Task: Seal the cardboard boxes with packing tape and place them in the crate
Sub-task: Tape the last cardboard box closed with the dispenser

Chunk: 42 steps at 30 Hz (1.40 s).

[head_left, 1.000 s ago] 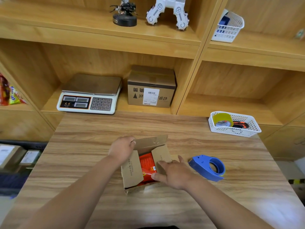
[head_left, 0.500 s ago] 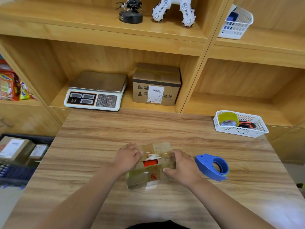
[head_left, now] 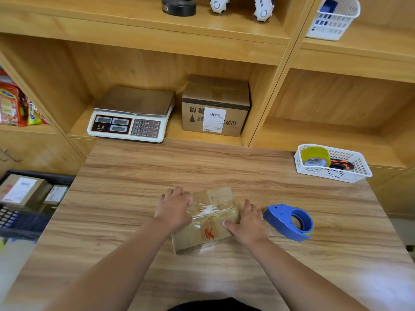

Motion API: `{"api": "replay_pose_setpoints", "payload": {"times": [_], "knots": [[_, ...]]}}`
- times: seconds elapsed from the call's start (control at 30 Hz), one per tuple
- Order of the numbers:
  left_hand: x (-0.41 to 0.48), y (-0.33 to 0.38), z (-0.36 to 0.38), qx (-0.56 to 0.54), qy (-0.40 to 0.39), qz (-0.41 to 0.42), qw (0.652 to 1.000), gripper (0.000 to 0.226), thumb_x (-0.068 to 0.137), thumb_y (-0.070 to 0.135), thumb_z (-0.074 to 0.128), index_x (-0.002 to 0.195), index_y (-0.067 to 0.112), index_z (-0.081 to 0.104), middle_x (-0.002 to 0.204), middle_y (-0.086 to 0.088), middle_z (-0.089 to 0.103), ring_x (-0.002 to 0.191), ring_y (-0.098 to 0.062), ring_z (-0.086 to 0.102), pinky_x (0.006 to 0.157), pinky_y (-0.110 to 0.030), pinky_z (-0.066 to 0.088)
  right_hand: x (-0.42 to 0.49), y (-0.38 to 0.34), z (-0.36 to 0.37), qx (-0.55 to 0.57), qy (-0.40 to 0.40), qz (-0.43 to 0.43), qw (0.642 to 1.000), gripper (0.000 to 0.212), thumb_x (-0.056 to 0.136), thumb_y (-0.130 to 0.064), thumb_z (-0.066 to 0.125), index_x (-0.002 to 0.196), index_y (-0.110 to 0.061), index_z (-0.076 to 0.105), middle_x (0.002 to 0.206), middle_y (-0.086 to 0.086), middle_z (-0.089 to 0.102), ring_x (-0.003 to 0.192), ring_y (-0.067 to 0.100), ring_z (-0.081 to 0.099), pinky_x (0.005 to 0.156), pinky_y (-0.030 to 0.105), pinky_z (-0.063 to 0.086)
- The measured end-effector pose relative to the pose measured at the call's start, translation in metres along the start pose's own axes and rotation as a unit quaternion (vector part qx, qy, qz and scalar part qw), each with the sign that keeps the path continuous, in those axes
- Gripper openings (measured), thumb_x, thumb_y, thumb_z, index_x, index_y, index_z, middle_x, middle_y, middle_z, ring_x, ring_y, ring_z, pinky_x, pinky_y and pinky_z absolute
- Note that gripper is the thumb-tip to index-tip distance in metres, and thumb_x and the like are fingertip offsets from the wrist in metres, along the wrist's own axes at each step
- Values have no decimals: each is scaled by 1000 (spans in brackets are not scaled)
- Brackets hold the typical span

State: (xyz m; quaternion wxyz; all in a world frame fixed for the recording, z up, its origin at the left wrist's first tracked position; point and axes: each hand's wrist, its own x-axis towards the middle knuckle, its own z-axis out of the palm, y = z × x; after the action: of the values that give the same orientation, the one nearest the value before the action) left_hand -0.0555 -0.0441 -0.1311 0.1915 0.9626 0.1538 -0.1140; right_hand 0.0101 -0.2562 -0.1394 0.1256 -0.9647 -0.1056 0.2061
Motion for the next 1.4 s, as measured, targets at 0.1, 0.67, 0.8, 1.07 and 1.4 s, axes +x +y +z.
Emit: {"api": "replay_pose_setpoints", "payload": {"times": [0.1, 0.67, 0.8, 1.07, 1.4], "knots": [[-3, 4, -2, 29, -22, -35, 999, 39, 68, 44, 72, 92, 35, 42, 110, 8, 40, 109, -16, 37, 94, -36, 33, 3, 2, -2, 7, 4, 20, 1000, 104, 78, -67, 56, 151, -13, 6, 151, 6, 27, 138, 28, 26, 107, 44, 35], [-14, 26, 19, -5, 21, -51, 998, 36, 79, 20, 56, 114, 22, 47, 122, 2, 48, 120, -22, 36, 103, -37, 30, 17, 7, -21, 21, -63, 35, 997, 49, 79, -59, 59, 99, -15, 53, 102, 3, 61, 95, 22, 59, 71, 31, 46], [-9, 28, 22, -13, 101, -54, 993, 39, 80, 15, 50, 119, 14, 46, 129, -5, 47, 127, -23, 35, 109, -34, 23, 9, 5, -9, 20, -105, 26, 994, 45, 78, -62, 59, 73, -18, 54, 83, 1, 61, 80, 20, 60, 61, 26, 41], [-7, 24, 59, 110, 86, -43, 989, 73, 93, 57, 6, 148, 13, -14, 155, -9, -21, 142, -25, -24, 112, -46, -20, -1, 18, 1, 79, -38, -27, 996, 49, 90, -53, 51, 54, -20, 43, 59, -7, 50, 62, 16, 52, 50, 26, 31], [0, 21, 64, 128, 74, -33, 989, 79, 86, 66, -5, 141, 14, -27, 148, -8, -35, 132, -21, -42, 106, -42, -32, 19, 99, -17, -72, 170, 92, 979, 51, 80, -19, 67, 124, 1, 51, 120, 20, 52, 110, 38, 44, 88, 46, 31]]}}
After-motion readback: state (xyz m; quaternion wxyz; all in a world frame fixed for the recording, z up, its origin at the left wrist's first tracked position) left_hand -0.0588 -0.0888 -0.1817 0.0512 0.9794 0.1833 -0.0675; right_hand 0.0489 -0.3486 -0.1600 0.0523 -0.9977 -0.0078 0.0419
